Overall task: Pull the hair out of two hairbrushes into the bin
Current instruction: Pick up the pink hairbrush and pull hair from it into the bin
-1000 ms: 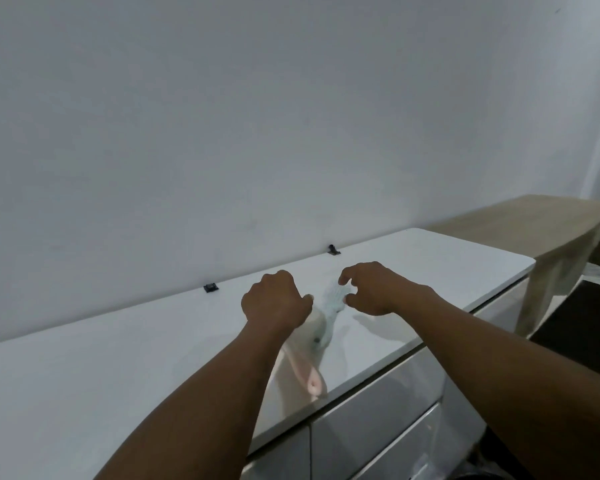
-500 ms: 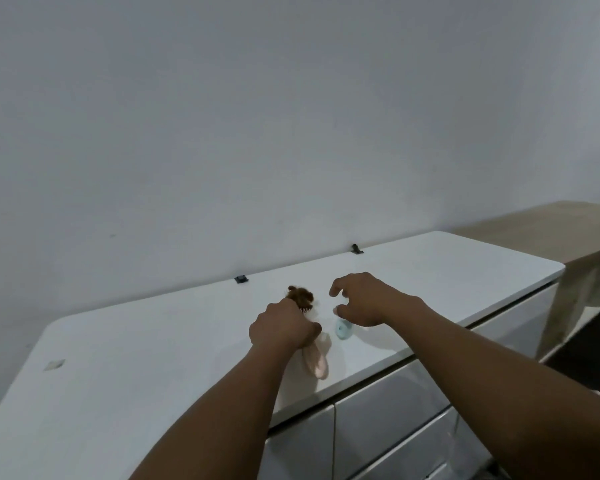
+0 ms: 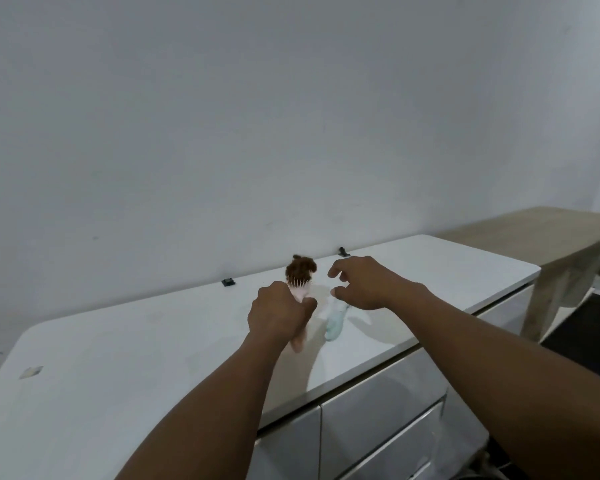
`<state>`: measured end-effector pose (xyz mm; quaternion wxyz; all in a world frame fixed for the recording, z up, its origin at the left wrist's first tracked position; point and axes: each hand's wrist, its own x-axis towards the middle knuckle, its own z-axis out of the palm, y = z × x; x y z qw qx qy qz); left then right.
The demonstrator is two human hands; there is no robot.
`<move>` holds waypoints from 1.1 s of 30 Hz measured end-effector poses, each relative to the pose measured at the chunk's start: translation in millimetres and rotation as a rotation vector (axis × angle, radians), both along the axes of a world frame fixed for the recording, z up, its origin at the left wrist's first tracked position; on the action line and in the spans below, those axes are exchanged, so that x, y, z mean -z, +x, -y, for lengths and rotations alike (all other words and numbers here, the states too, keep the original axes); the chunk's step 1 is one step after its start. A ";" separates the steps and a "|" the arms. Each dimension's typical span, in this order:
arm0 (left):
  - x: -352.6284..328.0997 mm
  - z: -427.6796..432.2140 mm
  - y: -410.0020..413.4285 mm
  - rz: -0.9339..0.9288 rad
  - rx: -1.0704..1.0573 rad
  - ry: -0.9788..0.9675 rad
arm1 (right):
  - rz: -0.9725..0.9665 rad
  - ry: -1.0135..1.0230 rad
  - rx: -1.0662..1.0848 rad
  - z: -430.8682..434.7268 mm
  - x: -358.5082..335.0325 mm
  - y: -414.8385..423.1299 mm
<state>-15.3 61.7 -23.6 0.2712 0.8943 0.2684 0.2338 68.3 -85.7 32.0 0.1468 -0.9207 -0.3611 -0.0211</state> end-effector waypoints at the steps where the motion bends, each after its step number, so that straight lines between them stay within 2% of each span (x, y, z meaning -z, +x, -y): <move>1: -4.7 6.6 3.4 0.026 0.023 0.008 | 0.010 0.006 0.010 9.1 -7.1 0.5; 9: -33.5 100.7 37.1 0.179 0.297 0.004 | 0.057 0.112 0.255 117.6 -61.5 10.3; 12: -39.4 149.4 46.4 0.212 0.420 0.023 | 0.005 0.271 0.394 165.4 -68.1 11.8; 16: -35.0 211.8 56.4 0.226 0.572 0.038 | -0.140 0.587 0.527 220.3 -59.5 9.6; 19: -20.3 250.6 61.8 0.213 0.671 0.016 | -0.167 0.739 0.622 253.5 -41.6 11.8; 23: 14.0 283.3 71.1 0.206 0.790 -0.006 | -0.213 0.844 0.724 286.8 -7.2 12.8; 33: 141.0 317.2 104.2 -0.025 0.853 -0.024 | -0.359 0.848 0.945 331.7 139.5 45.8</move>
